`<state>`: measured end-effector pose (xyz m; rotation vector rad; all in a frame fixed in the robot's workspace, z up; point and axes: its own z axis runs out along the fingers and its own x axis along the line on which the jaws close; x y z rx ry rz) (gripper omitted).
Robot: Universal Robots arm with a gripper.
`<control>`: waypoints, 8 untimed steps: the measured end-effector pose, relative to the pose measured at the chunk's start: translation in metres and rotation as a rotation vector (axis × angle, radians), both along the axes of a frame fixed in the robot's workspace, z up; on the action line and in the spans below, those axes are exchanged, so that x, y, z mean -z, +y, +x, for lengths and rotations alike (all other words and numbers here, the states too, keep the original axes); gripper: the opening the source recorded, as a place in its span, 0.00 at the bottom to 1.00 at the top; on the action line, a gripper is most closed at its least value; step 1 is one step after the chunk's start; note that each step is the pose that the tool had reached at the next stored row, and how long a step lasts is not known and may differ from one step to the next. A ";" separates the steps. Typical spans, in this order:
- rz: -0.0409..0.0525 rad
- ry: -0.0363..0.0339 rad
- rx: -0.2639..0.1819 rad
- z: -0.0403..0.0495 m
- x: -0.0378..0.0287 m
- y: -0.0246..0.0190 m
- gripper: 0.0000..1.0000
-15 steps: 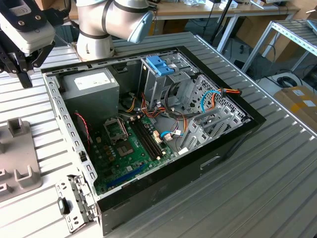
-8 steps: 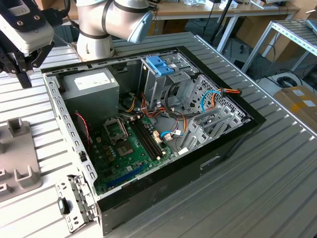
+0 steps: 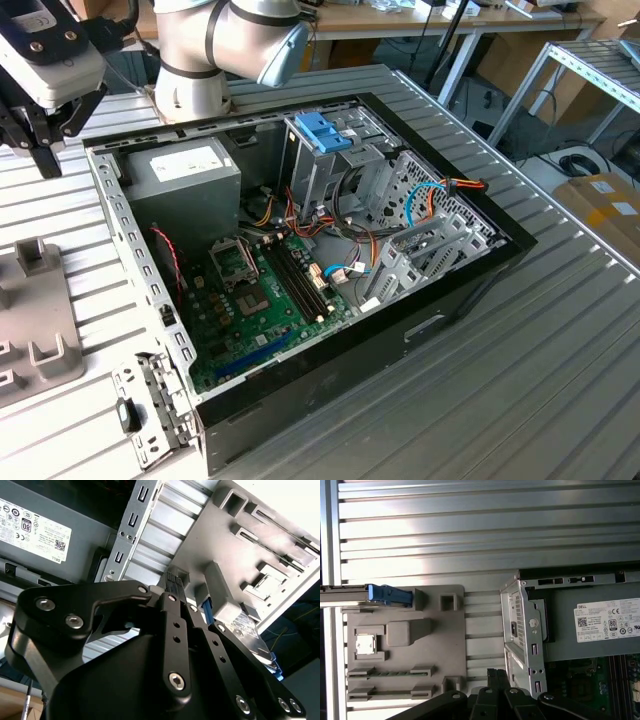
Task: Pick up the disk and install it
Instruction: 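Reach for the disk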
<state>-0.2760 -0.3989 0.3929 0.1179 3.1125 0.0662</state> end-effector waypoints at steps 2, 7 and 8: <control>0.0000 0.0000 0.000 -0.0004 0.0000 0.0000 0.10; 0.0000 0.0000 0.000 -0.0016 0.0000 0.0000 0.10; 0.0000 0.0001 0.000 -0.0019 0.0000 0.0000 0.10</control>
